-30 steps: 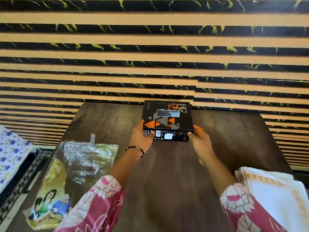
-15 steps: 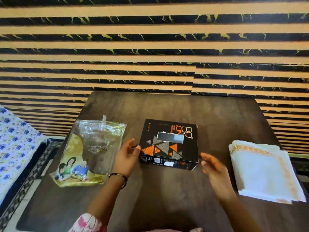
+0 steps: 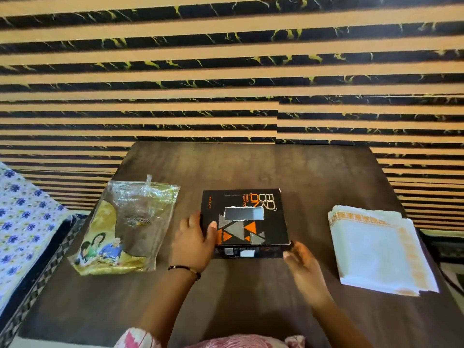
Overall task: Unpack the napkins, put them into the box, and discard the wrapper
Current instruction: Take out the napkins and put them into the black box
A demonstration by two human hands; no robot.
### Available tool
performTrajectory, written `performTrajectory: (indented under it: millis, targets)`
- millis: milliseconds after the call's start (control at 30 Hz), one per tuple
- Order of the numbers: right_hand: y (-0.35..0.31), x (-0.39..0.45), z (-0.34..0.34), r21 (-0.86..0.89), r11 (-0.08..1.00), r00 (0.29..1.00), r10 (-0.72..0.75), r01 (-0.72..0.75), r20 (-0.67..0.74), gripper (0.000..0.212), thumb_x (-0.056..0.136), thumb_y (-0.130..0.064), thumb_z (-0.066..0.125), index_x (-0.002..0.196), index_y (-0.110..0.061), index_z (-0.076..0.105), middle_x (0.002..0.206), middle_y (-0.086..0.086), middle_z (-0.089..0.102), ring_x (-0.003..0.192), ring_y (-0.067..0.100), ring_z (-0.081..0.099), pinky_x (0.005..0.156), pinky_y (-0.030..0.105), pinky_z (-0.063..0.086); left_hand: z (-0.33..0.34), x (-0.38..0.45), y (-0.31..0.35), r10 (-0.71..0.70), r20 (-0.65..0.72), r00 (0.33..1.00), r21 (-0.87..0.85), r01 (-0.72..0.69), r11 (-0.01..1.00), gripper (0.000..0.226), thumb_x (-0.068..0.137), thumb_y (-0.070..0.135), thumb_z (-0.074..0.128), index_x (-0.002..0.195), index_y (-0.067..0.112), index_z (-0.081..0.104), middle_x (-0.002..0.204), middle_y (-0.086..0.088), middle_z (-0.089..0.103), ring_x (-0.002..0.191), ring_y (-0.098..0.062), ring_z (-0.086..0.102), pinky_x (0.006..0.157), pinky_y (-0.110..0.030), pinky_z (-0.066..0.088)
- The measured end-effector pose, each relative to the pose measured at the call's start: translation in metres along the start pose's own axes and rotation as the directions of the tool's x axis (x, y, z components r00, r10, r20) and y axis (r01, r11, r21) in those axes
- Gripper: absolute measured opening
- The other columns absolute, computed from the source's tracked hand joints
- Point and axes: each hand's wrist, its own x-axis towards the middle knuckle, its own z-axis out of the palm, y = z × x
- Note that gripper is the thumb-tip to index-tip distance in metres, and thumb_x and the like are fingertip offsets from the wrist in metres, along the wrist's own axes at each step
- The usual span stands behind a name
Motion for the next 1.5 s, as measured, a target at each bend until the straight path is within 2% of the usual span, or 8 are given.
performTrajectory:
  millis: [233,400,533,733,1033,1200,1400,1500]
  targets:
    - [-0.009,0.020,-0.023,-0.012,0.997,0.997,-0.077,0.077,-0.009,0.035,0.092,-0.024,0.052,0.127,-0.018,0.050,0.119,-0.005,0.057,0.106,0.006,0.052,0.091,0.022,0.038,0.025,0.042,0.073,0.376,0.099,0.921,0.265,-0.389,0.882,0.064,0.090,0.050,0.035,0.143,0.018,0.021,0.155,-0.006,0.018,0.145,-0.025,0.003,0.115,-0.052,0.000]
    - [-0.037,0.054,-0.027,-0.077,0.991,0.991,-0.107,0.113,0.079,0.047,0.088,-0.024,0.057,0.133,-0.020,0.044,0.136,-0.002,0.051,0.118,0.009,0.049,0.103,0.028,0.037,0.067,0.037,0.088,0.297,0.251,0.921,0.357,-0.374,0.856,0.069,0.090,0.057,0.028,0.147,0.025,0.004,0.158,0.002,0.003,0.145,-0.021,-0.008,0.114,-0.053,-0.010]
    - [-0.051,0.068,-0.029,-0.130,0.978,0.981,-0.146,0.163,0.126,0.057,0.086,-0.022,0.059,0.139,-0.026,0.036,0.144,0.000,0.044,0.130,0.016,0.042,0.109,0.035,0.035,0.074,0.022,0.079,0.314,0.209,0.926,0.413,-0.374,0.830,0.074,0.083,0.064,0.011,0.147,0.027,0.002,0.158,0.005,0.002,0.145,-0.019,-0.006,0.114,-0.050,-0.012]
    - [-0.060,0.072,-0.022,-0.303,0.881,0.922,-0.294,0.363,0.253,0.045,0.090,-0.018,0.053,0.134,-0.020,0.045,0.145,-0.003,0.042,0.133,0.013,0.038,0.104,0.020,0.026,0.073,0.011,0.067,0.334,0.167,0.928,0.397,-0.373,0.839,0.081,0.073,0.067,0.001,0.146,0.031,0.005,0.158,0.007,0.005,0.145,-0.016,-0.005,0.114,-0.047,-0.011]
    - [-0.049,0.080,-0.037,-0.351,0.853,0.921,-0.342,0.387,0.185,0.024,0.088,-0.022,0.054,0.112,-0.025,0.056,0.116,-0.005,0.056,0.098,0.016,0.055,0.080,0.025,0.039,0.073,0.016,0.067,0.311,0.146,0.939,0.379,-0.344,0.859,0.077,0.075,0.068,0.007,0.145,0.036,0.004,0.158,0.007,0.005,0.145,-0.014,-0.006,0.113,-0.045,-0.014]
    - [-0.041,0.087,-0.061,-0.562,0.763,0.943,-0.316,0.319,0.105,0.027,0.087,-0.029,0.057,0.112,-0.024,0.052,0.116,0.001,0.060,0.109,0.023,0.055,0.090,0.036,0.046,0.073,0.016,0.066,0.317,0.150,0.937,0.380,-0.350,0.856,0.078,0.074,0.069,0.005,0.145,0.035,0.003,0.158,0.007,0.003,0.145,-0.015,-0.007,0.113,-0.045,-0.015]
    - [-0.010,0.067,-0.056,-0.776,0.434,0.849,-0.472,0.459,0.238,0.051,0.087,-0.016,0.051,0.137,-0.011,0.041,0.147,0.008,0.039,0.136,0.028,0.035,0.113,0.035,0.024,0.073,0.017,0.067,0.321,0.161,0.933,0.374,-0.359,0.855,0.080,0.073,0.068,0.003,0.145,0.034,0.004,0.158,0.006,0.004,0.145,-0.016,-0.006,0.113,-0.047,-0.014]
    - [0.010,0.059,-0.042,-0.749,0.460,0.831,-0.513,0.478,0.216,0.054,0.085,-0.023,0.046,0.135,-0.004,0.042,0.143,0.014,0.044,0.134,0.030,0.038,0.109,0.041,0.021,0.073,0.018,0.066,0.321,0.159,0.934,0.365,-0.358,0.859,0.079,0.074,0.068,0.005,0.145,0.034,0.004,0.158,0.006,0.005,0.145,-0.015,-0.006,0.114,-0.048,-0.013]
